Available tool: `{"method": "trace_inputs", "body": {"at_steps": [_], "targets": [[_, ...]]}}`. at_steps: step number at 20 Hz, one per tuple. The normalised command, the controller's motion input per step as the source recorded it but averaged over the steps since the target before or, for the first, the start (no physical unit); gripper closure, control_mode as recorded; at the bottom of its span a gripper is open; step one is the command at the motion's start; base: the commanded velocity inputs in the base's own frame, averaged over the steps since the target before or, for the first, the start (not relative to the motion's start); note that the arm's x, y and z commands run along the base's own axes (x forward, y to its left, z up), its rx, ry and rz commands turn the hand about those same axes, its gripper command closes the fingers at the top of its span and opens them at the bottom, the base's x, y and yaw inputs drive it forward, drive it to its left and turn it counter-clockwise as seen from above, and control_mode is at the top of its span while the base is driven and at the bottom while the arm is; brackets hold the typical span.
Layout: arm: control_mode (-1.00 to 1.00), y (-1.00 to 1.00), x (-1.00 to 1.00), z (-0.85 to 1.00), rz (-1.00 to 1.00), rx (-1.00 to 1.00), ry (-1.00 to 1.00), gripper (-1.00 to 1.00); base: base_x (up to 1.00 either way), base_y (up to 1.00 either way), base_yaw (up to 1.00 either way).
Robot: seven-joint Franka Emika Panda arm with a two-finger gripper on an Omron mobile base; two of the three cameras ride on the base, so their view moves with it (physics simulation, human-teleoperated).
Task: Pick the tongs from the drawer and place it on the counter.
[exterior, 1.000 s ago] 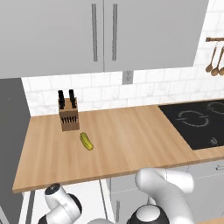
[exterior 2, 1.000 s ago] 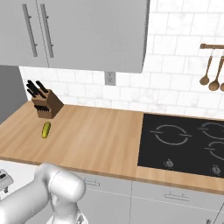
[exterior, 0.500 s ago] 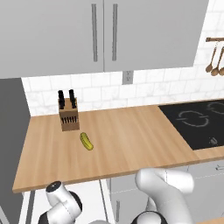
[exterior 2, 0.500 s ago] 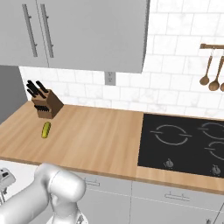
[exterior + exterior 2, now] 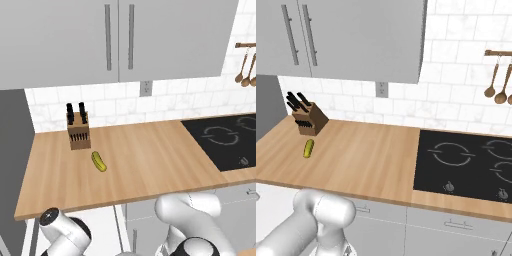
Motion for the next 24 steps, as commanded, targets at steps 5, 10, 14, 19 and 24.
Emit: {"method": "trace_inputs", "body": {"at_steps": [5, 10, 14, 19, 24], "targets": [[-1.0, 0.02, 0.32, 1.0, -0.03, 0.0, -0.34, 1.0, 0.0, 0.0, 0.0], [-1.0, 0.16, 0.91, 1.0, -0.15, 0.0, -0.18, 1.0, 0.0, 0.0, 0.0], [-1.0, 0.34, 1.0, 1.0, -0.19, 0.0, -0.07, 1.0, 0.0, 0.0, 0.0], [-1.0, 0.23, 1.0, 0.68, -0.16, 0.0, 0.01, 1.0, 0.0, 0.0, 0.0], [-1.0, -0.05, 1.0, -0.24, -0.04, 0.0, 0.05, 1.0, 0.0, 0.0, 0.0]]}}
